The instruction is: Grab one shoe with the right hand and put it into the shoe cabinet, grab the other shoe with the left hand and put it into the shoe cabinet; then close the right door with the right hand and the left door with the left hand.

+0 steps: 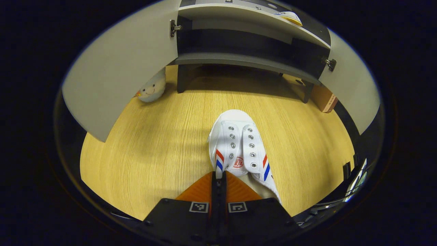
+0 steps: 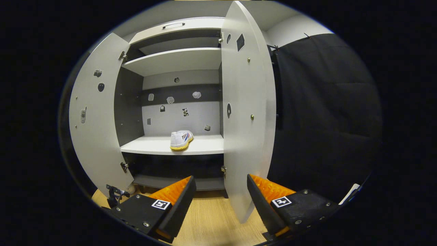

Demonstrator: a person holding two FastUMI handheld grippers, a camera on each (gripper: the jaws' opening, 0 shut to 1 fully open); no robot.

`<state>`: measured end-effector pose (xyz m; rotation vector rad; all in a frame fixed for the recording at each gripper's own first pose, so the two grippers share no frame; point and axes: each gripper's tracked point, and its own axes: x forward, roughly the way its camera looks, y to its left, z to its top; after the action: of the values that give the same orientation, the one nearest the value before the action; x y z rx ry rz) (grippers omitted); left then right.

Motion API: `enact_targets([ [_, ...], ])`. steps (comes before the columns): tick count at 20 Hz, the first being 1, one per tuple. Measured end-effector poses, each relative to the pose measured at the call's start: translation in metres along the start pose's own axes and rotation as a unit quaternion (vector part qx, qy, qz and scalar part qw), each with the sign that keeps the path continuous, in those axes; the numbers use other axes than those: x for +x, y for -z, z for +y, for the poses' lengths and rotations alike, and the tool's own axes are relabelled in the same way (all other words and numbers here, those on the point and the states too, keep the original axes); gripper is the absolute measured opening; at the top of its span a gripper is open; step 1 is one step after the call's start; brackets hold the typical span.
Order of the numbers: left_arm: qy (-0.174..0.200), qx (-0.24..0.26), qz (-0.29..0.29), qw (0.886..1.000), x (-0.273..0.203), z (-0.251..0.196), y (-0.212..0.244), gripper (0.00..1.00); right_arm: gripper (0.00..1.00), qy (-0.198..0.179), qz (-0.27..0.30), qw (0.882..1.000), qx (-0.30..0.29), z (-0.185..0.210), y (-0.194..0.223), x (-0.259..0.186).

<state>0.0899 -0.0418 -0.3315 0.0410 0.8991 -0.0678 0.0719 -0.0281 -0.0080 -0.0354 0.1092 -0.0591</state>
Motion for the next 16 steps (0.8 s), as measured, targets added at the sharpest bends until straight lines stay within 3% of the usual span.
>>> enact_targets([
  [9,0.016,0.019,-0.076,0.997,-0.097,0.032,-0.078,0.06,0.92,-0.024,-0.025,0.999,0.001,0.023,-0.016,-0.004],
  [16,0.035,0.019,-0.157,0.987,-0.180,0.052,-0.161,0.06,0.93,-0.032,-0.035,0.999,-0.001,0.029,-0.023,-0.010],
])
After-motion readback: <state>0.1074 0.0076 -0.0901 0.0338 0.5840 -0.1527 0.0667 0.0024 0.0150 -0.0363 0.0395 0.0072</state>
